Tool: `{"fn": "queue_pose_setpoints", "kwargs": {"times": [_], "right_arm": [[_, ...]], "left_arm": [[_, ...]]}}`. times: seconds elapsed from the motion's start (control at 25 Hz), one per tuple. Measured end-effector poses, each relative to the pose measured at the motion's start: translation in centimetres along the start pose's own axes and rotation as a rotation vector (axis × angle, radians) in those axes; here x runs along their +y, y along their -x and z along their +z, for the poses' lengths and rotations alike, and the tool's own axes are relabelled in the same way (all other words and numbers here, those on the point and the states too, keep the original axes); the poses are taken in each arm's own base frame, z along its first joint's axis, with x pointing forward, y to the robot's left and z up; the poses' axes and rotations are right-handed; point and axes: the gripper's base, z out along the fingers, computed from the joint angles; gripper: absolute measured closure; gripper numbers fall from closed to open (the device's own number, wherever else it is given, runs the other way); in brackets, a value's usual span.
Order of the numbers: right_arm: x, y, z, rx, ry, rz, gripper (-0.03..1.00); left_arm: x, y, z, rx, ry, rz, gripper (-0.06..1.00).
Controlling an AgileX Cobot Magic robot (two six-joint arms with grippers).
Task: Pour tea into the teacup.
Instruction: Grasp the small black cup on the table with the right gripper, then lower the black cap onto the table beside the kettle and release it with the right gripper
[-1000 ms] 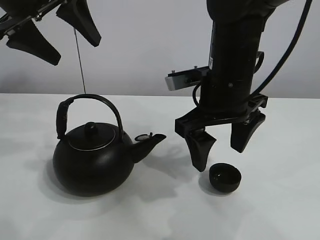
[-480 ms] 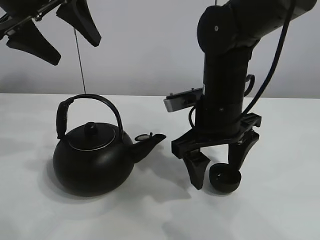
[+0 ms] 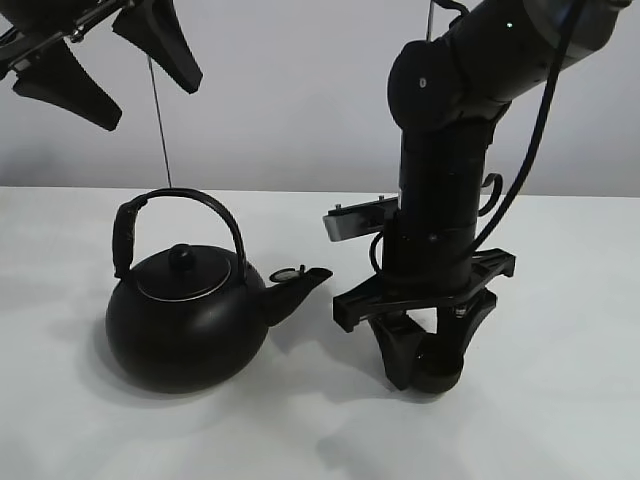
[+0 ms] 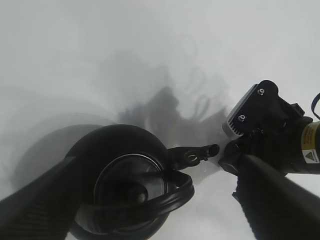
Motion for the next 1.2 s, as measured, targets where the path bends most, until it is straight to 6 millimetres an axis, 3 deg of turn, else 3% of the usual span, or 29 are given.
{"fn": "queue_pose_setpoints", "kwargs": {"times": [0.44,0.84,1.04,1.2], "right_arm": [[0.5,-0.4,-3.9,-0.090,0.048,0.031,0.58],[5.0,0.7,-4.1,-0.227,0.110,-0.073,0.58],[5.2,1.3,-3.7,-0.271,0.102,-0.079,0.58],[5.2,1.4,-2.2,-0.234,0.100,-0.078,0.58]], "left_arm": [[0.0,0.0,0.0,0.000,0.000,0.000,0.34],[0.0,0.0,0.0,0.000,0.000,0.000,0.34],[0.0,0.0,0.0,0.000,0.000,0.000,0.34],[0.0,0.0,0.0,0.000,0.000,0.000,0.34]]}}
